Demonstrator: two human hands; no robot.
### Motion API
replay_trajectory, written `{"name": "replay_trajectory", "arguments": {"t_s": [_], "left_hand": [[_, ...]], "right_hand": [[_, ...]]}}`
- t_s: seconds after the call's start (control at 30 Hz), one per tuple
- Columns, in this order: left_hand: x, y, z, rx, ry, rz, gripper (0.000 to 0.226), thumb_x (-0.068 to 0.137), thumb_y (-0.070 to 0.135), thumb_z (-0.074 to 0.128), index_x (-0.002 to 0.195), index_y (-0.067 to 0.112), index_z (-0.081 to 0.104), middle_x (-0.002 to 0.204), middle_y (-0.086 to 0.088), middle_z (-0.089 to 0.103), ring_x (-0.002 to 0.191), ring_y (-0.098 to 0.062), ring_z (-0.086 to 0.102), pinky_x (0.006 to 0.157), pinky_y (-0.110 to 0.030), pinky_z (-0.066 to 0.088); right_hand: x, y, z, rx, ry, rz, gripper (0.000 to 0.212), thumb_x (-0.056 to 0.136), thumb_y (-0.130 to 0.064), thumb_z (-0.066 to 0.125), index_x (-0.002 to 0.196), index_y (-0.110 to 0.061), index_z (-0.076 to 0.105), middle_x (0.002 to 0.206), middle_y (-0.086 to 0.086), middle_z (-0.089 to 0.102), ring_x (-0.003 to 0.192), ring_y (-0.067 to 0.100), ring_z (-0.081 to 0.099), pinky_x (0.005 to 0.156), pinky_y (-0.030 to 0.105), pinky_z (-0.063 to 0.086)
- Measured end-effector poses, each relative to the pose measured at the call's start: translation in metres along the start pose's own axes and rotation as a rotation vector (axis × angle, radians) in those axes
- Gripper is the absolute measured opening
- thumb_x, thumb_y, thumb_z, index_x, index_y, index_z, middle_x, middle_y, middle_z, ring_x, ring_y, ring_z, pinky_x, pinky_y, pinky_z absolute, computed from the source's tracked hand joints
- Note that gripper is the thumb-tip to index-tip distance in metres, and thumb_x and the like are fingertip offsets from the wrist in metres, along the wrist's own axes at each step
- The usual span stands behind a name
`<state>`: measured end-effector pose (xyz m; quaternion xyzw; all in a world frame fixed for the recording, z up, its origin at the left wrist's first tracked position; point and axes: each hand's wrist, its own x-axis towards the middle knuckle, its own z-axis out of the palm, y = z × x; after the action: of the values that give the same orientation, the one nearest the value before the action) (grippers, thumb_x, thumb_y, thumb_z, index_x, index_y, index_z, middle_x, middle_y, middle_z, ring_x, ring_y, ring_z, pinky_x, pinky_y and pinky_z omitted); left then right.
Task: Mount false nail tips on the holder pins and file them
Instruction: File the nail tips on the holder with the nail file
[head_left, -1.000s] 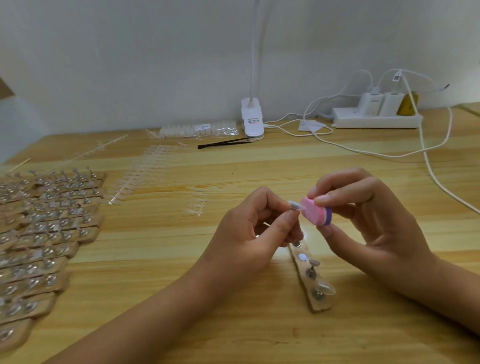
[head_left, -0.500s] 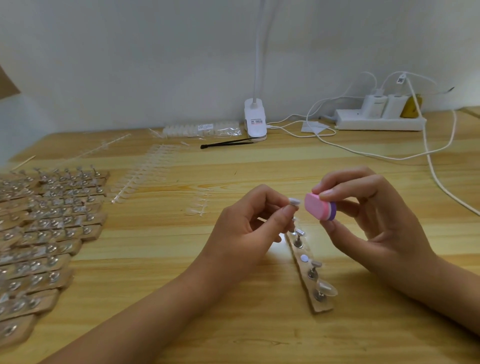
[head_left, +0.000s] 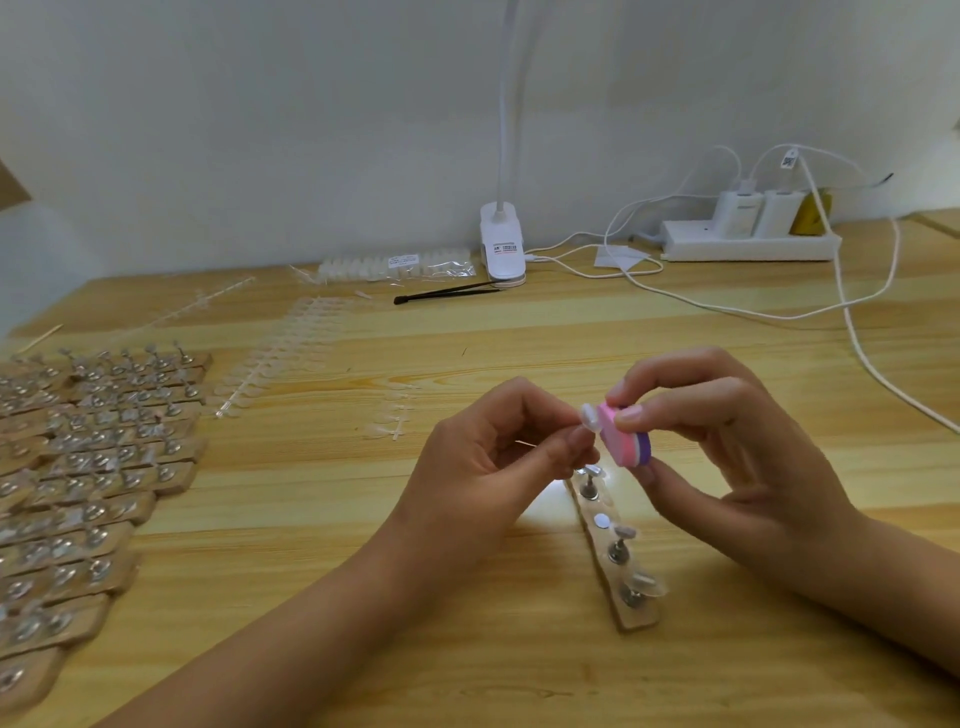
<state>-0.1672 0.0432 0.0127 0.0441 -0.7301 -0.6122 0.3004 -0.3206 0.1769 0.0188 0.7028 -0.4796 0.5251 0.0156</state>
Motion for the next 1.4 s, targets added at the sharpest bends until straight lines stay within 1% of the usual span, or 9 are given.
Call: {"name": "replay_trajectory", "arguments": {"t_s": [0.1, 0.3, 0.43, 0.57, 0.73, 0.83, 0.93, 1.1, 1.4], "left_hand": [[-0.0007, 0.0002, 0.0011, 0.020, -0.017, 0.011, 0.004, 0.089, 0.024, 0.070, 0.087, 0.027, 0.067, 0.082, 0.003, 0.072, 0.077, -0.008, 0.068, 0.073, -0.019, 0.052], [-0.0007, -0.0003, 0.0016, 0.041, -0.011, 0.024, 0.001, 0.086, 0.027, 0.067, 0.087, 0.026, 0.067, 0.080, 0.006, 0.070, 0.075, -0.008, 0.066, 0.073, -0.021, 0.052], [-0.0009, 0.0000, 0.0013, 0.071, 0.002, 0.039, 0.009, 0.087, 0.029, 0.066, 0.089, 0.021, 0.066, 0.083, 0.004, 0.070, 0.081, -0.012, 0.068, 0.076, -0.025, 0.054], [-0.0008, -0.0001, 0.0022, 0.081, 0.015, 0.042, 0.008, 0.087, 0.029, 0.066, 0.092, 0.023, 0.066, 0.085, 0.003, 0.069, 0.082, -0.012, 0.067, 0.078, -0.026, 0.052], [-0.0008, 0.0020, 0.0014, 0.208, 0.034, 0.143, 0.009, 0.089, 0.025, 0.064, 0.097, 0.022, 0.066, 0.090, 0.007, 0.069, 0.086, -0.014, 0.069, 0.080, -0.022, 0.054], [-0.0011, 0.0035, 0.0017, 0.277, 0.080, 0.209, 0.009, 0.088, 0.021, 0.066, 0.096, 0.025, 0.066, 0.089, 0.008, 0.069, 0.084, -0.012, 0.069, 0.079, -0.019, 0.054], [-0.0013, 0.0023, 0.0013, 0.325, 0.099, 0.244, 0.010, 0.089, 0.019, 0.065, 0.098, 0.020, 0.067, 0.090, 0.009, 0.069, 0.084, -0.010, 0.069, 0.079, -0.022, 0.056], [-0.0006, 0.0026, 0.0014, 0.342, 0.123, 0.251, 0.008, 0.088, 0.018, 0.066, 0.096, 0.018, 0.069, 0.088, 0.008, 0.069, 0.083, -0.012, 0.068, 0.078, -0.022, 0.055], [-0.0010, 0.0032, 0.0012, 0.363, 0.138, 0.247, 0.008, 0.088, 0.017, 0.069, 0.096, 0.019, 0.069, 0.089, 0.008, 0.070, 0.085, -0.014, 0.069, 0.078, -0.025, 0.057]], "right_hand": [[-0.0003, 0.0004, 0.0013, -0.033, 0.003, -0.001, 0.028, 0.091, -0.012, 0.062, 0.116, -0.021, 0.056, 0.113, 0.005, 0.055, 0.106, 0.027, 0.061, 0.086, 0.042, 0.053], [0.0005, -0.0011, 0.0003, -0.139, -0.003, -0.038, 0.026, 0.090, -0.017, 0.067, 0.113, -0.019, 0.056, 0.106, 0.002, 0.053, 0.099, 0.023, 0.061, 0.079, 0.039, 0.052], [-0.0016, -0.0037, 0.0023, -0.223, -0.041, -0.112, 0.024, 0.090, -0.019, 0.068, 0.112, -0.019, 0.057, 0.108, -0.002, 0.052, 0.100, 0.014, 0.059, 0.082, 0.027, 0.048], [0.0017, 0.0017, -0.0024, -0.225, 0.024, -0.046, 0.028, 0.087, -0.016, 0.068, 0.113, -0.020, 0.057, 0.105, 0.001, 0.053, 0.099, 0.018, 0.059, 0.082, 0.036, 0.049], [-0.0007, -0.0004, 0.0018, -0.247, -0.007, -0.107, 0.026, 0.090, -0.020, 0.068, 0.114, -0.022, 0.057, 0.106, -0.002, 0.052, 0.098, 0.018, 0.059, 0.081, 0.031, 0.048], [0.0016, 0.0032, -0.0040, -0.219, 0.028, -0.037, 0.027, 0.087, -0.017, 0.068, 0.112, -0.020, 0.057, 0.106, 0.001, 0.053, 0.100, 0.018, 0.058, 0.082, 0.036, 0.049], [-0.0004, 0.0014, 0.0004, -0.205, 0.001, -0.069, 0.027, 0.088, -0.018, 0.068, 0.113, -0.021, 0.057, 0.108, -0.004, 0.053, 0.100, 0.018, 0.059, 0.081, 0.036, 0.049], [0.0000, 0.0052, -0.0024, -0.186, 0.030, -0.013, 0.028, 0.087, -0.018, 0.068, 0.112, -0.022, 0.057, 0.105, 0.002, 0.053, 0.099, 0.020, 0.059, 0.080, 0.041, 0.050], [0.0000, 0.0036, 0.0010, -0.184, 0.024, -0.017, 0.027, 0.087, -0.019, 0.068, 0.111, -0.021, 0.057, 0.104, 0.000, 0.053, 0.099, 0.020, 0.059, 0.080, 0.039, 0.050]]}}
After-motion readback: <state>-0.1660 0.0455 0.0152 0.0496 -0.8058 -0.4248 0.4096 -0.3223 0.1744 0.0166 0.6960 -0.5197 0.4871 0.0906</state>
